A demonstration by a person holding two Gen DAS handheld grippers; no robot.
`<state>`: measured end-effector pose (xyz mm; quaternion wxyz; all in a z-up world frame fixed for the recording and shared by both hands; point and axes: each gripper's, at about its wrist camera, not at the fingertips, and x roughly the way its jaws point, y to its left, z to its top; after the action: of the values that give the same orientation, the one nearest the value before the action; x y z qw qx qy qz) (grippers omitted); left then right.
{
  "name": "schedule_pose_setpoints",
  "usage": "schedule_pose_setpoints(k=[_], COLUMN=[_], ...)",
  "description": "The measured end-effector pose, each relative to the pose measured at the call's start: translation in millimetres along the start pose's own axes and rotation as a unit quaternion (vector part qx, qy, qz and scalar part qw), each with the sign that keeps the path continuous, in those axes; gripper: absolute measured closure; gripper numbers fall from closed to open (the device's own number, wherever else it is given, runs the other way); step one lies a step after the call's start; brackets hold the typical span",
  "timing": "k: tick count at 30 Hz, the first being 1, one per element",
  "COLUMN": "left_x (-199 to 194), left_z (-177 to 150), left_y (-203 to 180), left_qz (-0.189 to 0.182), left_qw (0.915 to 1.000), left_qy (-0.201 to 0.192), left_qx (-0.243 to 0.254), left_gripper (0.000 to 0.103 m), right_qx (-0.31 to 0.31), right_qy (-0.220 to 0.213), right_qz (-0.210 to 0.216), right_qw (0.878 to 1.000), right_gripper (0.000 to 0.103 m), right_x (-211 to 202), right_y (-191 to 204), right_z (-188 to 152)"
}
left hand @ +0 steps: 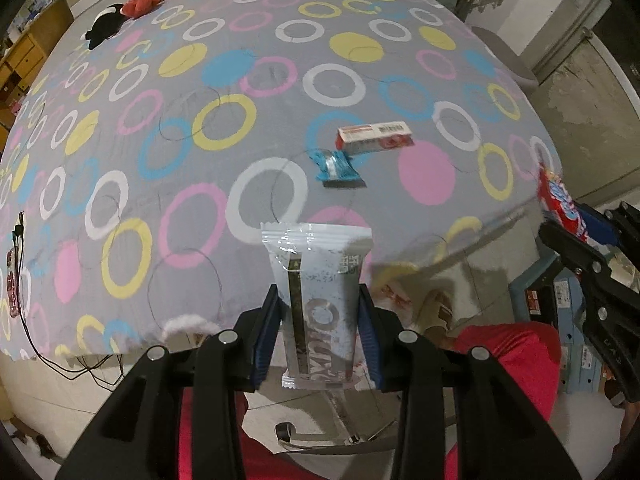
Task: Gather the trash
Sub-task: 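Carry the white bar wrapper and red candy stick down toward the white bag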
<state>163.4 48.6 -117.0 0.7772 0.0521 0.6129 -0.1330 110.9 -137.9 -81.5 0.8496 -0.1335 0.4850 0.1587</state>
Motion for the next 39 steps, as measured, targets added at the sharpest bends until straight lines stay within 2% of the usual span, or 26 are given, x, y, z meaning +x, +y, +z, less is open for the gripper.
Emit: schedule_pose_setpoints(k=[9,20,27,39], left_x=[-18,-27,-20,14], left_z=[-53,-103,-123,-152], left_y=[-29,-57,-63,-64], left_qz=[0.01,0.001,-0.009,-0.016], left_qw=[0.9998,0.9998,0.9998,0.9998], left_qy=[-0.013,-0.017,-0.016,-0.003], left_qx=[0.009,0.014,0.012,0.011], left_gripper=[0.066,0.066,0.066,0.066], right_qx=[-0.022,0.002,0.023,0.033], right_qy=[-0.017,-0.029,-0.036,-0.038], right_qz=[0.001,0.022,0.028,0.005], right_qw=[1.0,0.999,0.999,0.999], right_gripper=[0.078,0.078,0.078,0.078], right_x=[-35,-56,-65,-61], right_y=[31,55,62,77], right_z=[-24,-62,-82,-110])
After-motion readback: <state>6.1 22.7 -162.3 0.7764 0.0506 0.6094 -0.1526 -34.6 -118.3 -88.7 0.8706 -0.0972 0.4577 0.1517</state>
